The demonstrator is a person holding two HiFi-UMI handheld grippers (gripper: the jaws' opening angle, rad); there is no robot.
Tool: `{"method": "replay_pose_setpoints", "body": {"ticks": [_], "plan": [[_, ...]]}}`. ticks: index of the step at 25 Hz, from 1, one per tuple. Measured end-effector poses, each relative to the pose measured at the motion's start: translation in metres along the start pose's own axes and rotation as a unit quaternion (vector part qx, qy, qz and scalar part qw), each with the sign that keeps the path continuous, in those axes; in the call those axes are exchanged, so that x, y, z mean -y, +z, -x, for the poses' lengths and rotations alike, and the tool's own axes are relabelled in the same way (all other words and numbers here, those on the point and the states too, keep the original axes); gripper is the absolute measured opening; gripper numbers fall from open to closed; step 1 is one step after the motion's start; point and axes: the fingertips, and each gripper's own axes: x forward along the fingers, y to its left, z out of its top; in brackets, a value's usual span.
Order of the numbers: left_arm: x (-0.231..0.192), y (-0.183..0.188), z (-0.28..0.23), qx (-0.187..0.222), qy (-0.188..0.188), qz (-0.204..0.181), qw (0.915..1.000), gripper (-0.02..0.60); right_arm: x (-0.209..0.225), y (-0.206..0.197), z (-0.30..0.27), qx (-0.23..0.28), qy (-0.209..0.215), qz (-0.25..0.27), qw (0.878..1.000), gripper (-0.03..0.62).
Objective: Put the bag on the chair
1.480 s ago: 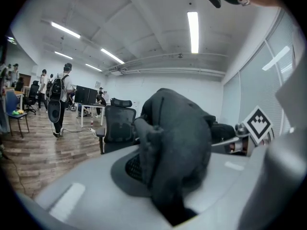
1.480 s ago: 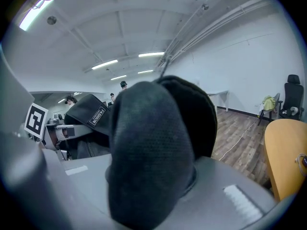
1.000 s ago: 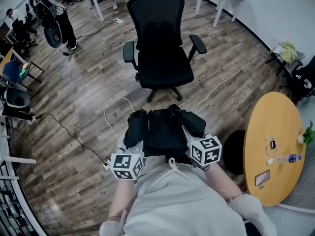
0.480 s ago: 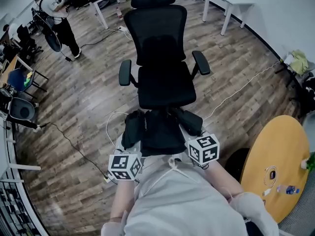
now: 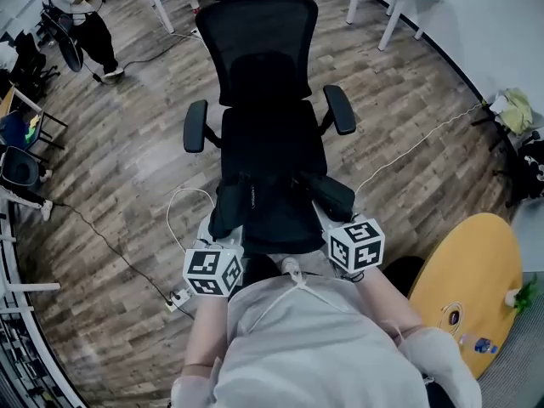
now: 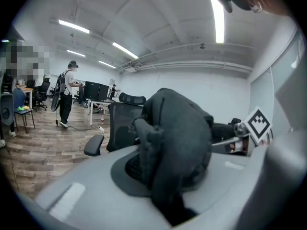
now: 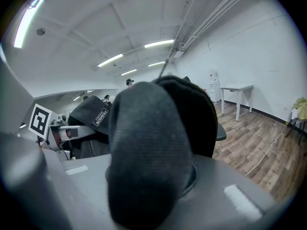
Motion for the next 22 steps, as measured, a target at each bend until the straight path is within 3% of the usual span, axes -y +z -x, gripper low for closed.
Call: {"method": "replay_pose_setpoints", "body": {"ticks": [9,22], "plan": [[-0.043,0.014,-0.092,-0.038,-0.037,0.005,0.9986,0.064,0.042,0.029,-0.072,-0.018,-0.033,-0.038,0.999,0.031],[-0.165,0.083,-0.245,-0.057,-0.104,-0.008,0.9929,0.064,0.081,0.126,-0.225,-0.01,-0.079,-0.074,0.994,0.031]]}}
